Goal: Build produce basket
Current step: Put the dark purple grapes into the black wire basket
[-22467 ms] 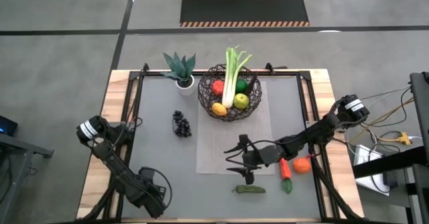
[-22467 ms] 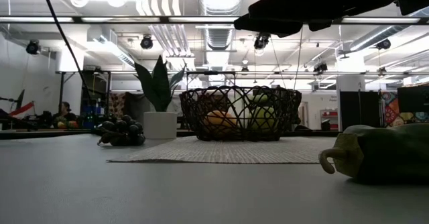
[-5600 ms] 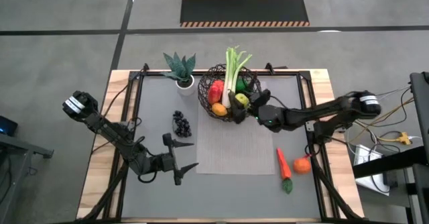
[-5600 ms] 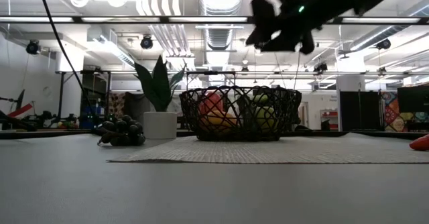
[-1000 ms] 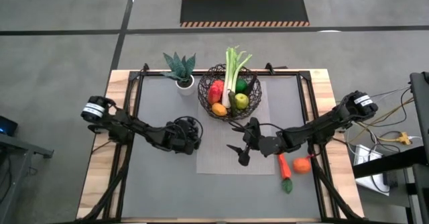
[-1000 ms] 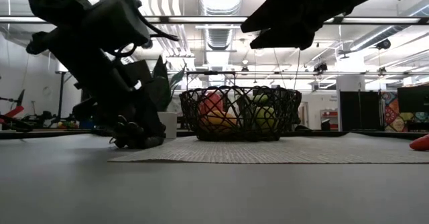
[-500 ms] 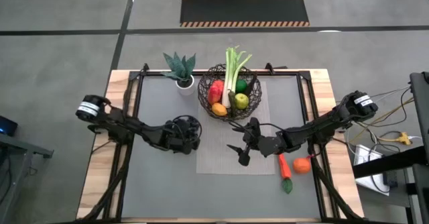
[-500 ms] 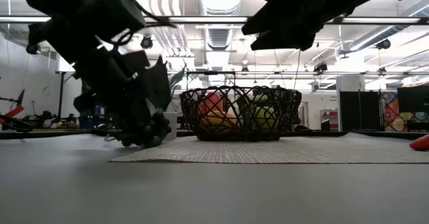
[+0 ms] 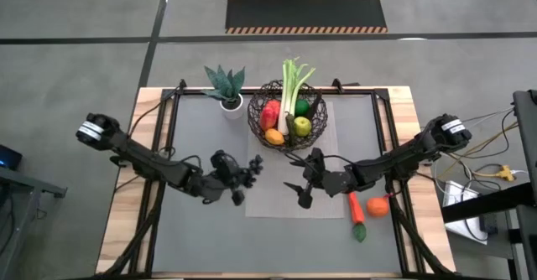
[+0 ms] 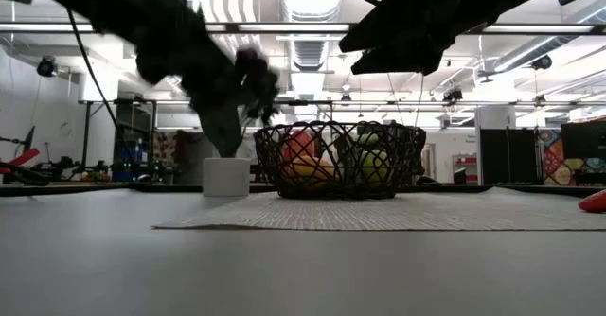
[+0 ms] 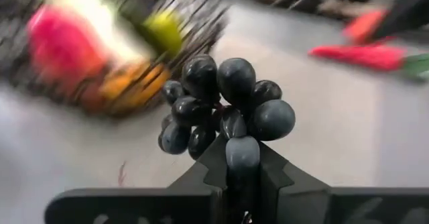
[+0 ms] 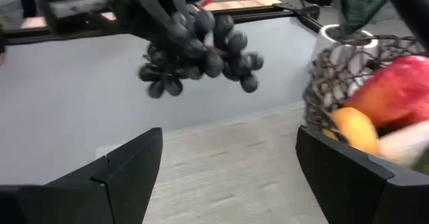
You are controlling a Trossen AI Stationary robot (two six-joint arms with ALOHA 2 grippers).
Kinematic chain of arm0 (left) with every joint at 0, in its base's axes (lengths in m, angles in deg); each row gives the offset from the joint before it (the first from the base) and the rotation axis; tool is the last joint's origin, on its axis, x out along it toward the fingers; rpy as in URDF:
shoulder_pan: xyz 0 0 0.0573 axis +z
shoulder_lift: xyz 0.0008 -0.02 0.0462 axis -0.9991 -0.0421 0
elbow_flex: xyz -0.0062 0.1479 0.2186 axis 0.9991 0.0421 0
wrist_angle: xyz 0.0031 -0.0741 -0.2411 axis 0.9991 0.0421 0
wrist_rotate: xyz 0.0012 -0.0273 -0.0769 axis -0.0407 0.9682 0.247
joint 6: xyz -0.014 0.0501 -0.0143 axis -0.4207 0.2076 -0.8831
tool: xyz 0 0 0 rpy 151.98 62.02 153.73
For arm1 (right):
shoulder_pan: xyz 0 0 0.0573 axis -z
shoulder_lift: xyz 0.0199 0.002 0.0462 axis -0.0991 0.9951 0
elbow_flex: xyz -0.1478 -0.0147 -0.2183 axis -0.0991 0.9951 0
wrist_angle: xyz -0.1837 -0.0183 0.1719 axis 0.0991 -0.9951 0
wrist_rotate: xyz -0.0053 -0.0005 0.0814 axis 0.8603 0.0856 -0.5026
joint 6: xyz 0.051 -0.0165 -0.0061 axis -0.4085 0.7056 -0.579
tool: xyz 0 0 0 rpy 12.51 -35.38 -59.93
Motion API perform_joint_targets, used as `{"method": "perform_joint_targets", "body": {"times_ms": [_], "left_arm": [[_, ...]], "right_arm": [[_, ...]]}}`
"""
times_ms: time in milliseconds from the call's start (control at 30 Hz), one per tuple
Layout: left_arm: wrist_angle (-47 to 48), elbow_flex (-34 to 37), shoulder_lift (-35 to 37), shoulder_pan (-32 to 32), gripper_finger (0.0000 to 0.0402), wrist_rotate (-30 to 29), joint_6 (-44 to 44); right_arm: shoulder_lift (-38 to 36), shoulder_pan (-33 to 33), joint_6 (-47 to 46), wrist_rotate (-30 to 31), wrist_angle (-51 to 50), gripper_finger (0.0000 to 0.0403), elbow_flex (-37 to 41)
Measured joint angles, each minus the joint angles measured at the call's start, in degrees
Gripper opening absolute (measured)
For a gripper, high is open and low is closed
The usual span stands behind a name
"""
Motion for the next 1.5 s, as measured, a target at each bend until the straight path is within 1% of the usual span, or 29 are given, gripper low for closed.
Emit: {"method": "perform_joint_targets", "body": {"times_ms": [100,167,267,333,433,533,600,767,900,1000,1167,1333,1500], "left_arm": [[-9.1,0.1,-0.1,-2.0,0.0012,0.1,10.1],[-15.8,0.2,-0.9,-2.9,0.0012,1.1,15.7],[-23.3,0.5,-2.5,-3.8,0.0012,2.3,21.3],[-26.9,0.5,-3.5,-4.0,0.0012,2.6,23.1],[-30.1,0.5,-4.9,-4.0,0.0012,2.6,23.6],[-34.4,0.4,-6.2,-4.0,0.0012,2.1,23.7],[-36.4,0.5,-6.8,-4.0,0.0012,1.5,24.1],[-40.3,0.4,-8.8,-4.0,0.0012,1.5,26.7],[-46.4,0.5,-11.0,-3.9,0.0012,1.5,29.8],[-49.3,0.0,-12.7,-3.9,0.0012,1.5,32.1],[-50.1,-0.5,-13.7,-3.9,0.0012,2.0,32.8],[-50.3,-0.4,-13.7,-3.9,0.0012,5.5,32.3],[-50.3,-0.6,-13.6,-3.9,0.0012,5.8,32.3]], "right_arm": [[1.7,0.0,0.4,-1.1,3.1,0.0332,0.0],[3.3,0.0,1.7,-1.1,6.8,0.0337,0.0],[6.0,0.0,3.8,-1.1,13.0,0.0340,0.0],[7.6,0.0,5.5,-1.1,17.0,0.0338,0.0],[9.5,0.0,7.8,-1.2,22.2,0.0329,-0.1],[10.7,0.0,9.0,-3.3,25.5,0.0321,-0.3],[11.2,0.0,9.1,-5.4,26.6,0.0314,-0.7],[11.7,0.0,8.5,-8.1,28.6,0.0287,-1.1],[11.7,0.0,6.6,-8.6,28.5,0.0261,-1.8],[11.7,0.0,6.2,-8.7,28.6,0.0243,-2.1],[11.7,0.0,5.5,-8.6,28.4,0.0213,-2.7],[11.7,0.2,7.0,-8.8,28.4,0.0180,-3.4],[11.7,0.1,8.7,-10.1,28.2,0.0126,-4.0]]}}
